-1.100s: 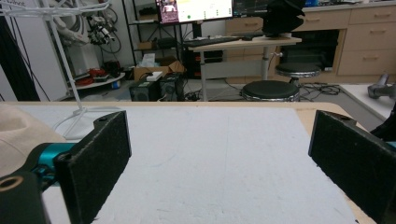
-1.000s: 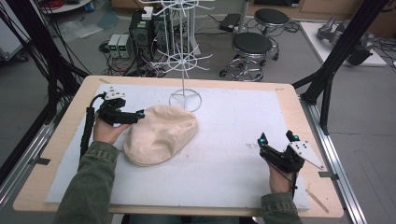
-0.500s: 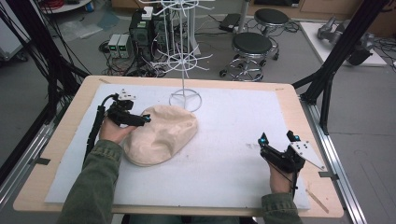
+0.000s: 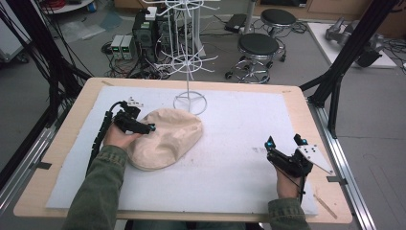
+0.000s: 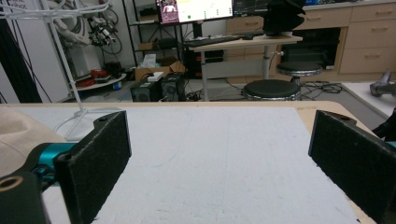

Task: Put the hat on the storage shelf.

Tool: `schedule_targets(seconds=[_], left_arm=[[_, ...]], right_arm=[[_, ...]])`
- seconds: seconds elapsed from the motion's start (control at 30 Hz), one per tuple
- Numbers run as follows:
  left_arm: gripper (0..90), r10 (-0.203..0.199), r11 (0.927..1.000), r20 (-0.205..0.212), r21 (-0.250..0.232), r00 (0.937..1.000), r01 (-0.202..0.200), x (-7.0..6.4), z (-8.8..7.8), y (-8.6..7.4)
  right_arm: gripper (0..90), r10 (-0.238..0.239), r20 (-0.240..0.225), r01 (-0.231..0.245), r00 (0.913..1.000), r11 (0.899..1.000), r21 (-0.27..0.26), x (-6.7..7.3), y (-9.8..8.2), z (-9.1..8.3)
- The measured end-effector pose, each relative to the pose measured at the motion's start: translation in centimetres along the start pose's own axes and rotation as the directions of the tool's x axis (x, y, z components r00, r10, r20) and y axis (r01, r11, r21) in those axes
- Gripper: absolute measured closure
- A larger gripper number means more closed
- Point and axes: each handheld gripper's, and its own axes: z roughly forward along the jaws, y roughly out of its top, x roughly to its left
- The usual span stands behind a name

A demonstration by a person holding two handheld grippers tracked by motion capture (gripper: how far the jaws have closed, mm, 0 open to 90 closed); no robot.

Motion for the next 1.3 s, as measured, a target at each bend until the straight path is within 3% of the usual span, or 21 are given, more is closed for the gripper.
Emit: schedule_targets(seconds=[0.2,0.33,0.57,0.8,0.93,1.3], left_arm=[[21.8,0.018,0.9984,0.021,0.053,0.9996,-0.019,-0.3,1.1,-0.4],[27.4,0.028,0.9936,0.052,0.108,0.9983,-0.033,-0.5,1.9,-0.8],[34.6,0.000,0.9946,0.080,0.103,0.9968,-0.008,-0.3,1.7,-1.0],[64.5,-0.025,0.9980,0.047,0.060,0.9986,0.023,-0.2,1.2,-1.7],[74.6,0.004,0.9976,0.019,0.069,0.9998,-0.005,-0.6,1.0,-1.4],[80.4,0.034,0.9981,-0.012,0.053,0.9994,-0.033,-1.1,0.5,-1.2]], right_arm=[[4.9,0.004,-0.003,-0.004,1.0000,1.000,0.002,0.0,0.0,0.0],[4.9,0.005,-0.001,-0.005,1.0000,1.000,0.002,0.0,0.0,0.0],[4.9,0.007,-0.002,-0.007,1.0000,1.000,0.004,0.0,0.0,0.0],[4.9,0.013,0.004,-0.013,0.9999,1.000,0.000,0.0,0.0,0.0],[4.9,0.013,0.003,-0.013,0.9999,1.000,-0.001,0.0,0.0,0.0],[4.9,0.015,0.003,-0.015,0.9999,1.000,-0.001,-0.1,0.0,0.0]])
